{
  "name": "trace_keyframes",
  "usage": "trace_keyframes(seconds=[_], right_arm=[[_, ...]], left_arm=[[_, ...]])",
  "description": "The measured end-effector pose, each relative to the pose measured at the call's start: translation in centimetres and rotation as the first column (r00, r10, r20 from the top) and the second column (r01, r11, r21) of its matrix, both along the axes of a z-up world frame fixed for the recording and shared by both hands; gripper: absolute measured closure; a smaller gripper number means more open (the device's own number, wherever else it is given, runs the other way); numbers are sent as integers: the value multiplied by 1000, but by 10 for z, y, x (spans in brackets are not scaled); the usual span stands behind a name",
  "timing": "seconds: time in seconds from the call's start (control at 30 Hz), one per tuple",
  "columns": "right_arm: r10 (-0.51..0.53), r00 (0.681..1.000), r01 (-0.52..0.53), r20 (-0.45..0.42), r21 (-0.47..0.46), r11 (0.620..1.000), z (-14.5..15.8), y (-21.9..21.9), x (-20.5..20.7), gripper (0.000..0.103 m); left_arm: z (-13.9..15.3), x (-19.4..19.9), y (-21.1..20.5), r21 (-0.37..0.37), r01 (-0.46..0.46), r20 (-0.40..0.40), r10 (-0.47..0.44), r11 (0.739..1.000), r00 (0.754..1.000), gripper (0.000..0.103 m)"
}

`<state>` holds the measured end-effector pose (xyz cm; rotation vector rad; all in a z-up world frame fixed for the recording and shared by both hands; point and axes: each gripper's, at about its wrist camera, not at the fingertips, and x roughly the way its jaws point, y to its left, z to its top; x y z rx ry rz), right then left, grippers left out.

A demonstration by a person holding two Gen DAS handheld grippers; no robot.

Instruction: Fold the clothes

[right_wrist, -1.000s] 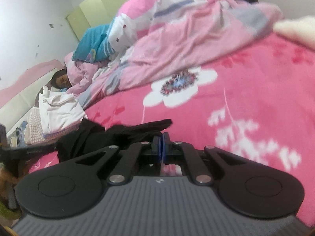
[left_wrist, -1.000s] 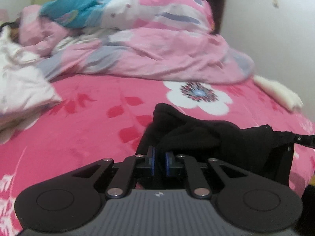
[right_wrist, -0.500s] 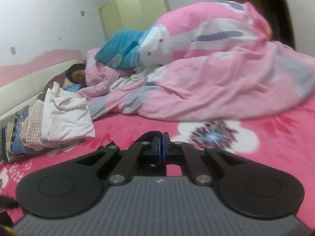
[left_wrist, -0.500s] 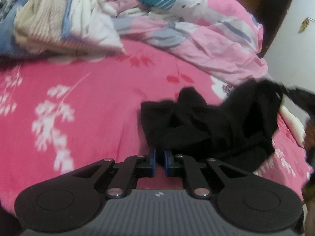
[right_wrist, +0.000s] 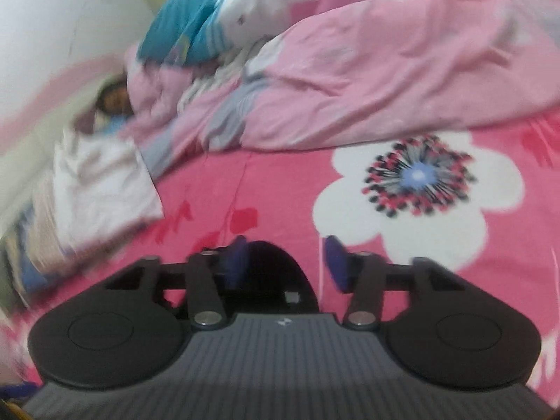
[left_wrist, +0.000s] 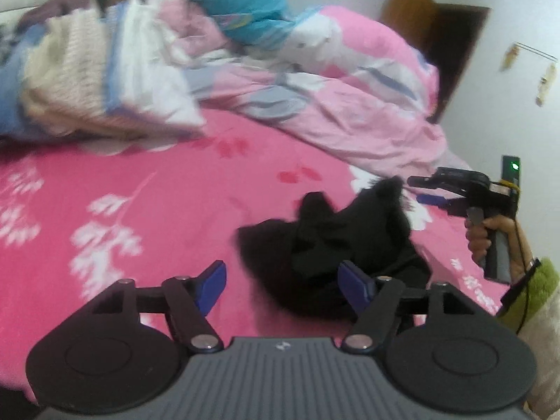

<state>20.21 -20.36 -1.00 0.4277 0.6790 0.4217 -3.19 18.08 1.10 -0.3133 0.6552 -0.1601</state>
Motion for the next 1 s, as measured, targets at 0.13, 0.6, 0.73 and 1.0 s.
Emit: trace_keyframes(seconds=[0.13, 0.6, 0.73, 1.0], right_arm=[[-6, 997, 17, -73, 161, 987, -4, -32, -40, 40], [155, 935, -1, -319, 433, 902, -75, -6, -111, 33], [167, 931, -5, -323, 449, 893, -90, 14, -106, 50], [176, 943, -24, -282, 469, 883, -95, 23, -96, 95]], left_arm=[[2, 45, -27, 23, 139, -5, -139, 990, 990, 16], [-35, 140, -30, -69, 191, -228, -202, 979, 953, 19], [-59, 138, -25, -132, 175, -316, -209, 976, 926, 30], [-63, 111, -45, -280, 221, -339, -312, 934, 888, 36]])
